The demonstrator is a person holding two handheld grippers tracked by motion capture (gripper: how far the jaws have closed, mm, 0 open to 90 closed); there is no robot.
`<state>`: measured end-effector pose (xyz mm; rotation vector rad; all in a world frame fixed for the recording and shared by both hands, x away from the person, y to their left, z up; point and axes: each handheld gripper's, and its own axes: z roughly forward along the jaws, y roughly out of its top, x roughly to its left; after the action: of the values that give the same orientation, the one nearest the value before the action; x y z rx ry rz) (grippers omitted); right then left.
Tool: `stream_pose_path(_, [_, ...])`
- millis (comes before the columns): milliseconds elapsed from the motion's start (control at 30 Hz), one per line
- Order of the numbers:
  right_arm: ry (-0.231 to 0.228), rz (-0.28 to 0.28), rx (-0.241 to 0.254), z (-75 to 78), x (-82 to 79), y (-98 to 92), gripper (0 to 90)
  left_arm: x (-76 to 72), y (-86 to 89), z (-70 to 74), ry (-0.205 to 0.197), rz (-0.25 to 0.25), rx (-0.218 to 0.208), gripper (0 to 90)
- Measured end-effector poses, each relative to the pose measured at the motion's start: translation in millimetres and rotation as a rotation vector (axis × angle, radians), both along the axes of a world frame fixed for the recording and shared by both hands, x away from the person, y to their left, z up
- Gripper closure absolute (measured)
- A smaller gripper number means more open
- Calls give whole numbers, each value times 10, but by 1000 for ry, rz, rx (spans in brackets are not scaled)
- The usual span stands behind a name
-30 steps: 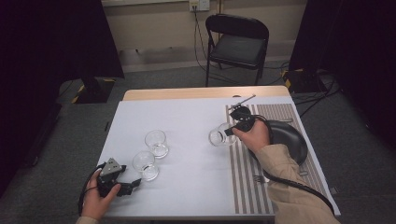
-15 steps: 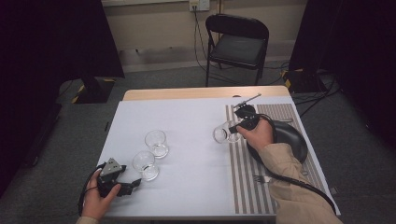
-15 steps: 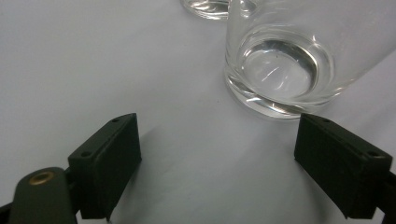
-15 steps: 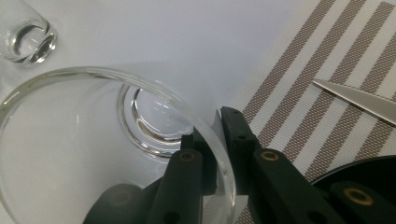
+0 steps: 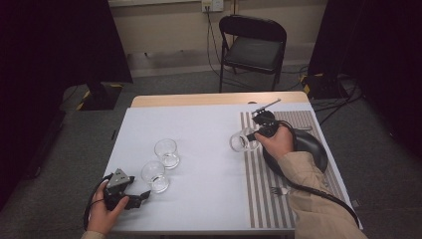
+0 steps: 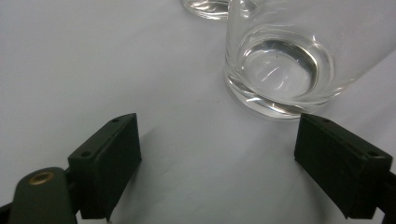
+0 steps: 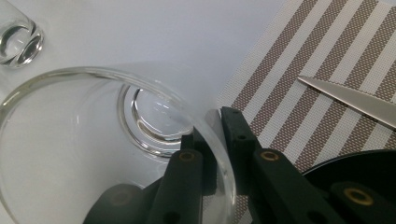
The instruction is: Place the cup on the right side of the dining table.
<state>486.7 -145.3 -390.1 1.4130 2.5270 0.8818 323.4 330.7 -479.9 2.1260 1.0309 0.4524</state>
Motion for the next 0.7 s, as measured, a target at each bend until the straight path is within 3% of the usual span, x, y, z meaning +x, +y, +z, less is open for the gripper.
stream_pose_path(700, [-1,-39,-14,-25,79,-102,851,0,0,0,0,0,0,138])
